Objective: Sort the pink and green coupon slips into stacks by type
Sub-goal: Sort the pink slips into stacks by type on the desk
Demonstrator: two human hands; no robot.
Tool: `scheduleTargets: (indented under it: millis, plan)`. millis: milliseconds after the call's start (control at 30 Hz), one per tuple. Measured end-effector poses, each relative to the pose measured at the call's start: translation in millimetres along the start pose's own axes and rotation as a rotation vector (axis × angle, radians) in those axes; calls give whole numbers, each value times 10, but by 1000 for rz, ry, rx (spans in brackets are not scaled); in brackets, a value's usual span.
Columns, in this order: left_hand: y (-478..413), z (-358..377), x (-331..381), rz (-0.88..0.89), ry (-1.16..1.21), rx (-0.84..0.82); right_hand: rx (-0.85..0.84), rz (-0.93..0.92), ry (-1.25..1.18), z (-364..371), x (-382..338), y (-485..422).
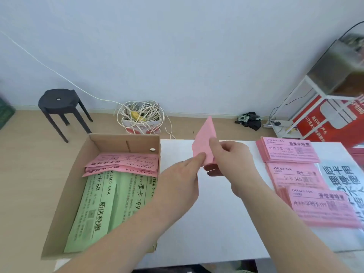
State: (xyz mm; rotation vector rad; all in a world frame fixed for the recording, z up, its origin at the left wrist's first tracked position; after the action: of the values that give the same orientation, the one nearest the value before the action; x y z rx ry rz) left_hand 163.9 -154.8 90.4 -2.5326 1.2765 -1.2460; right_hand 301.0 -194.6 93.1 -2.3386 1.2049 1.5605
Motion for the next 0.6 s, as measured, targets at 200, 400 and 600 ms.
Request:
scheduleTargets:
  millis: [200,400,600]
  plan:
    - [326,423,-274,-533,583,12,165,87,92,-594,1033,-30]
    - [727,843,-399,-729,705,-58,-326,283,-335,-479,2053,1]
    - [816,889,-476,-701,666,-6,-148,51,-241,-717,1976,-11]
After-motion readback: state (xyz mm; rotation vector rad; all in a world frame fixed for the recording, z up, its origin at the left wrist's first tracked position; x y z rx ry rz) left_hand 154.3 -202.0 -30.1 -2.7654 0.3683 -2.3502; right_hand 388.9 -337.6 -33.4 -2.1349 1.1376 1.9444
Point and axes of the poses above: each hand's wrist, its own y-axis away from the middle knuckle, its own z-axis out of the palm, x = y × z, the point moved 10 cm from there along -y, towards the middle knuckle, and after that the axes turned 8 degrees about y, right-handed, at the moved point
